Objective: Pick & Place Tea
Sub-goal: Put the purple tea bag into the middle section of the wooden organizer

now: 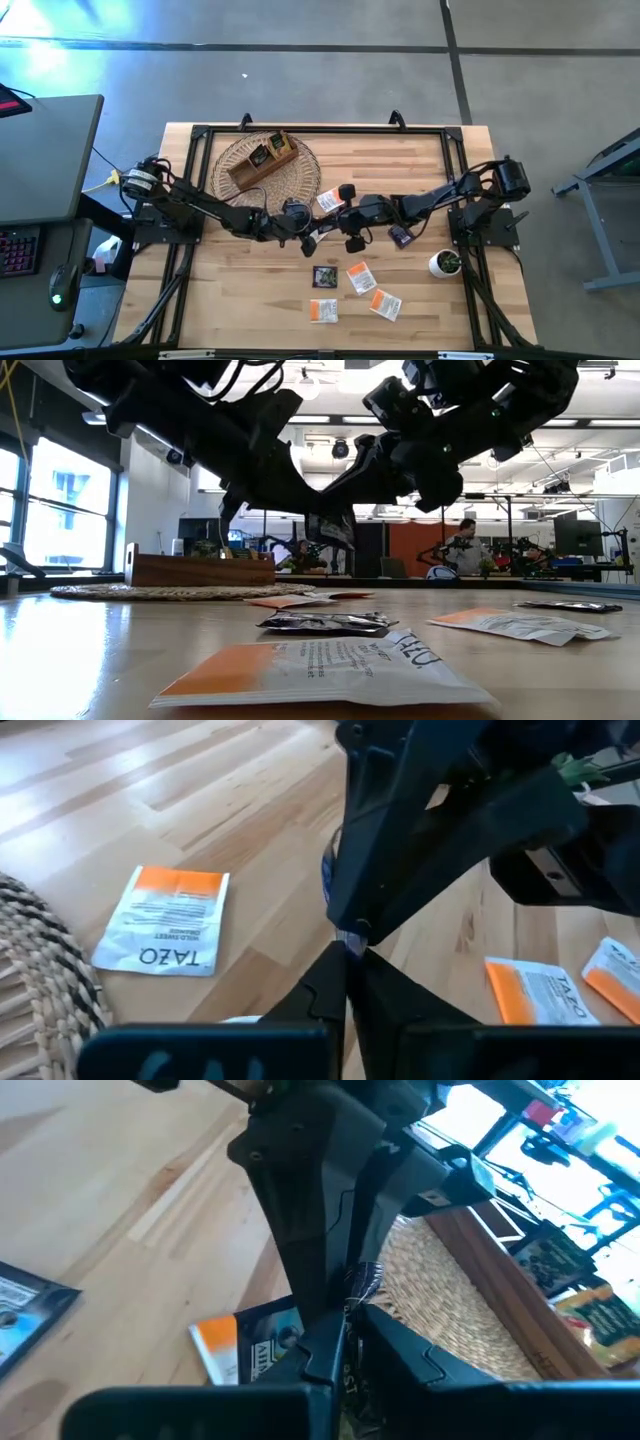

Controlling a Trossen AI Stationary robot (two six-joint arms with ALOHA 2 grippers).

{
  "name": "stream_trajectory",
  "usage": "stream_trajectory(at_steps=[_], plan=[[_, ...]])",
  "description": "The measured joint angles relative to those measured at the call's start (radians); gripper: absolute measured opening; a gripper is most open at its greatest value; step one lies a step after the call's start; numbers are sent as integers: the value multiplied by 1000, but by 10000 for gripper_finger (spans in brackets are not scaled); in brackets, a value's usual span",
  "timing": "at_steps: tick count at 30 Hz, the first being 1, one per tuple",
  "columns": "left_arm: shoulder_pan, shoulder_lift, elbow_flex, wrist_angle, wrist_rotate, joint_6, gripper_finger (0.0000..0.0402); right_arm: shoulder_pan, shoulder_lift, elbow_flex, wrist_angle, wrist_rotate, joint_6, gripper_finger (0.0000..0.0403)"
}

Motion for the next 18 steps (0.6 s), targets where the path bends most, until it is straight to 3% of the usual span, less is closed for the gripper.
stream_trajectory(at_steps=[10, 18], plan=[[1, 0, 0, -30, -44, -17, 4, -14, -1, 0, -5, 21, 8, 114], [8, -101, 2, -224, -203, -88, 1, -7, -89, 0, -86, 185, -10, 151]])
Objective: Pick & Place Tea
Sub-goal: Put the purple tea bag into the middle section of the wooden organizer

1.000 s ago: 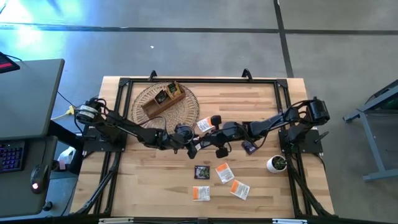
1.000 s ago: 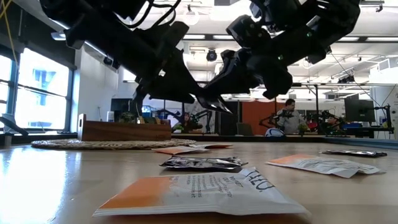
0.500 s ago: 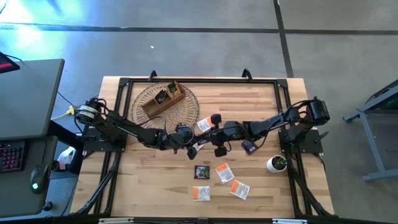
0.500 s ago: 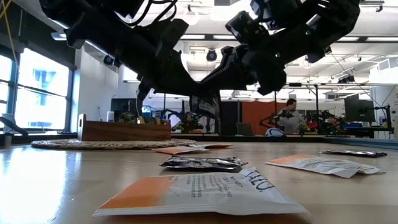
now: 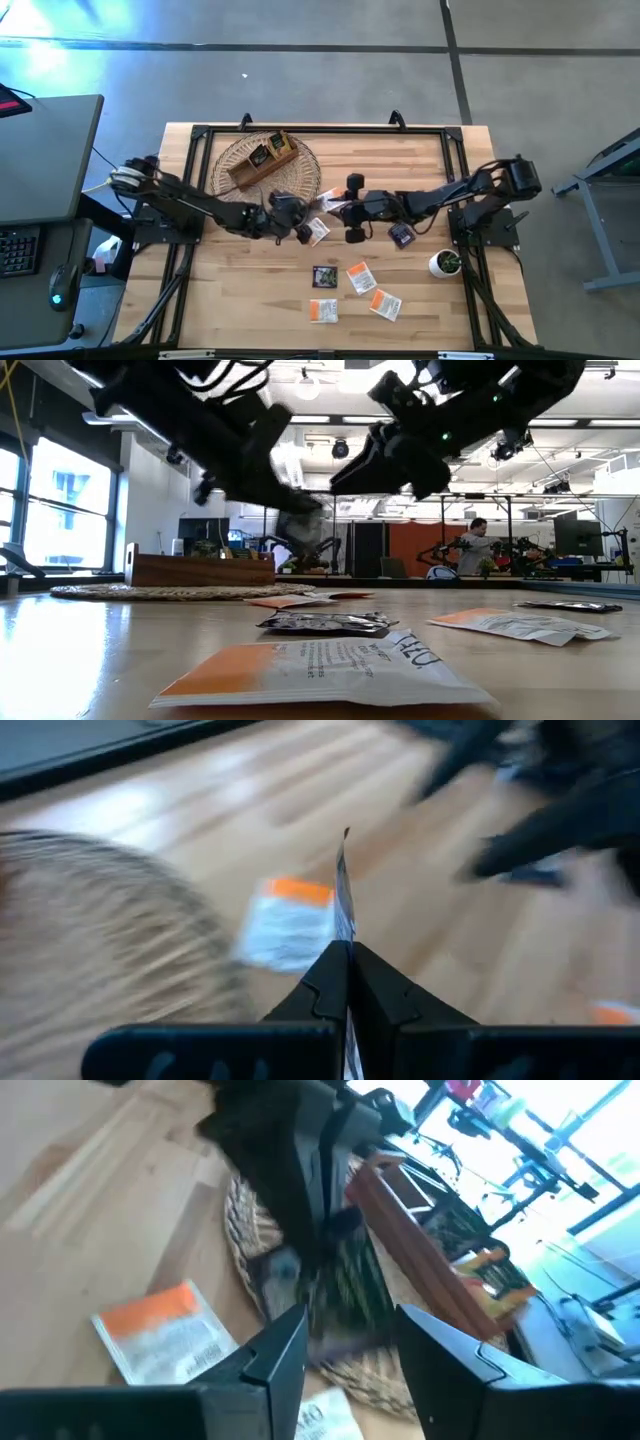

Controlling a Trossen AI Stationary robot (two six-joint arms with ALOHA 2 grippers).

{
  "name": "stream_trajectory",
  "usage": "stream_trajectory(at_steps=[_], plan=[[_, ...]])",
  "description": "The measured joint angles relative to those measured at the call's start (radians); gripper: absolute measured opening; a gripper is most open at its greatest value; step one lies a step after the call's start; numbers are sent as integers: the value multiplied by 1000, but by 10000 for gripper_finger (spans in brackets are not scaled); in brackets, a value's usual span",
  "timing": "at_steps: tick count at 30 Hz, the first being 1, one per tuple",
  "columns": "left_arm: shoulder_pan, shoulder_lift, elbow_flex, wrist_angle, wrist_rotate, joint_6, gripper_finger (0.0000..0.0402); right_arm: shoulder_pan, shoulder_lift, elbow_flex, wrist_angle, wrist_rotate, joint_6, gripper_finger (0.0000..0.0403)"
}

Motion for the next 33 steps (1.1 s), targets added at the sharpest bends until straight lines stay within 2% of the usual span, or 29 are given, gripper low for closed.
stream_trajectory(at_steps=[4, 9, 12, 14, 17, 19, 23, 28, 30, 33], plan=[[11, -132, 0, -191, -102, -38, 1, 3, -74, 0, -112, 6, -14, 148], [25, -302, -1, -551, -284, -161, 0, 2, -168, 0, -226, 50, 2, 145], [56, -372, -22, -741, -303, -269, 0, 2, -206, 0, -263, 19, 31, 146], [93, -404, -57, -778, -320, -327, 0, 2, -223, 0, -272, -17, 36, 146], [164, -422, -149, -711, -322, -340, 0, 2, -226, 0, -273, -83, 34, 143], [215, -425, -206, -606, -319, -324, 0, 2, -224, 0, -272, -131, 23, 143], [298, -423, -309, -359, -268, -177, 0, 2, -223, 0, -266, -175, -14, 142], [380, -420, -363, -68, -179, 21, 0, -1, -223, 0, -249, -184, -51, 142], [414, -421, -365, -6, -145, 75, 0, -1, -223, 0, -248, -184, -65, 142], [465, -414, -367, -21, -102, 83, 0, -1, -223, 0, -248, -184, -67, 142]])
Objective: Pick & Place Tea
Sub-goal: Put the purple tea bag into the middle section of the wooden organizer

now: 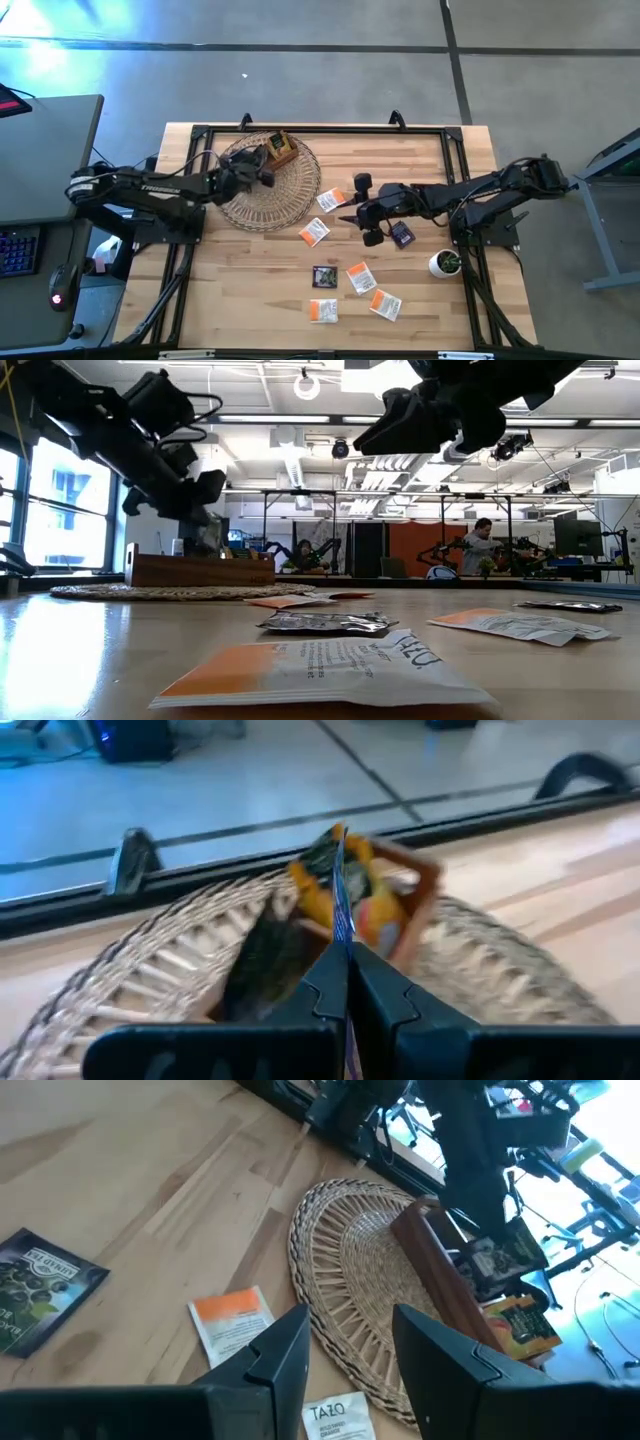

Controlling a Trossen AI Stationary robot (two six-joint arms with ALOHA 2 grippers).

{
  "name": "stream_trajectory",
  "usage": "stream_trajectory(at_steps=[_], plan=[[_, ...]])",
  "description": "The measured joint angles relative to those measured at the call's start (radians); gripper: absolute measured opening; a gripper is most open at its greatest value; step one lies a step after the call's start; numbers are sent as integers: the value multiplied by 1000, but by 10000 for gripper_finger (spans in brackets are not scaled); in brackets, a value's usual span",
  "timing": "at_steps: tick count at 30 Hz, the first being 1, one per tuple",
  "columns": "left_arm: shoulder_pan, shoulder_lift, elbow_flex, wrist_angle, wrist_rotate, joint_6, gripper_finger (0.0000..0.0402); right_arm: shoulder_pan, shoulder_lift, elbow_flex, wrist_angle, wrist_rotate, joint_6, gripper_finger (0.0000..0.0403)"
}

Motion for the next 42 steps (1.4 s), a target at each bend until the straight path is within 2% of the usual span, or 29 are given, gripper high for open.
stream_trajectory(at_steps=[10, 17, 25, 32, 39, 42], plan=[[114, 28, -1, -2, 83, 26, 0, 0, 0, 0, 0, 0, 3, 142], [163, 28, -1, -2, 195, 57, 0, 0, 0, 0, 7, 0, 5, 142], [165, 28, 0, -1, 170, 92, 23, 0, 1, 0, 8, 0, 5, 142], [164, 29, 0, 0, 186, 128, 82, 0, 1, 0, 8, 0, 5, 142], [162, 23, 0, 11, 47, 128, 117, 0, 1, 0, 8, 0, 6, 142], [162, 7, 12, 21, 52, 142, 117, 0, 1, 0, 8, 0, 7, 142]])
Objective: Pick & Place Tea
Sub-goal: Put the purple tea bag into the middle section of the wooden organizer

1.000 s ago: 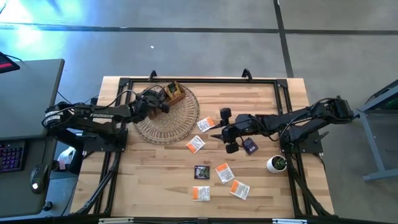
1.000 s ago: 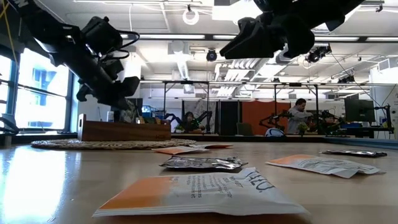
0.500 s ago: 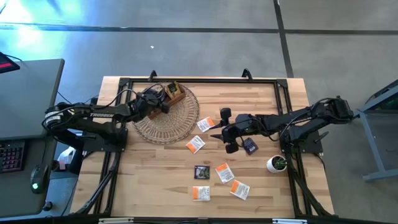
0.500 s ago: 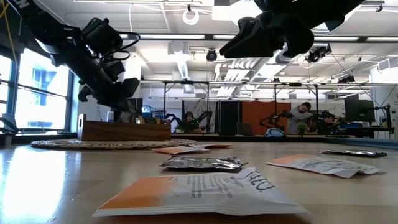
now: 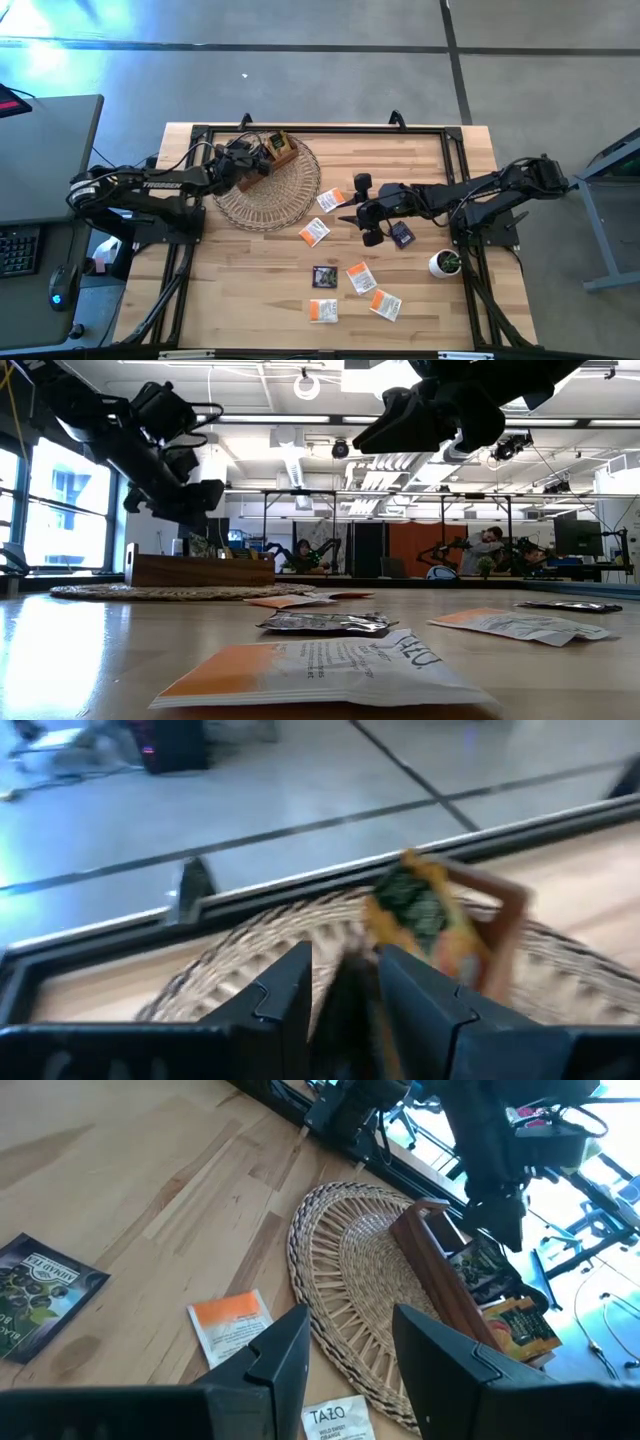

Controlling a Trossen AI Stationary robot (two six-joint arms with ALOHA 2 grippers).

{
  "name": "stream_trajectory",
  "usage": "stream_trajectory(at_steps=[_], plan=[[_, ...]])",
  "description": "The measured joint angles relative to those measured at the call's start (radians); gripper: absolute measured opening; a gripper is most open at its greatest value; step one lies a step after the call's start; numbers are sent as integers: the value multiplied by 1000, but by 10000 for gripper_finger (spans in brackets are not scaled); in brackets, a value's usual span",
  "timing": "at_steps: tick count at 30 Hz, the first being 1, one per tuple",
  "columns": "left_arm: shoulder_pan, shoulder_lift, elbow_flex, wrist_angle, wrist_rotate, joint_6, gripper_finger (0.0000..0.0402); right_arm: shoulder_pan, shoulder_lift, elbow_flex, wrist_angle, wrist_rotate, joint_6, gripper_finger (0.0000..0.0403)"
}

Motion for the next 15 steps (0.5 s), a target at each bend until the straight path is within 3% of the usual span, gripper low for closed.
stream_trajectory(at_steps=[8, 11, 15], plan=[[-1, -28, 80, -44, 220, 31, 117, 0, 0, 0, -16, 0, 51, 142], [-9, -28, 125, -45, 410, -21, 117, 1, 0, 0, -19, -37, 71, 142], [-87, -28, 181, -43, 663, -32, 117, 5, 1, 0, -42, -161, 123, 142]])
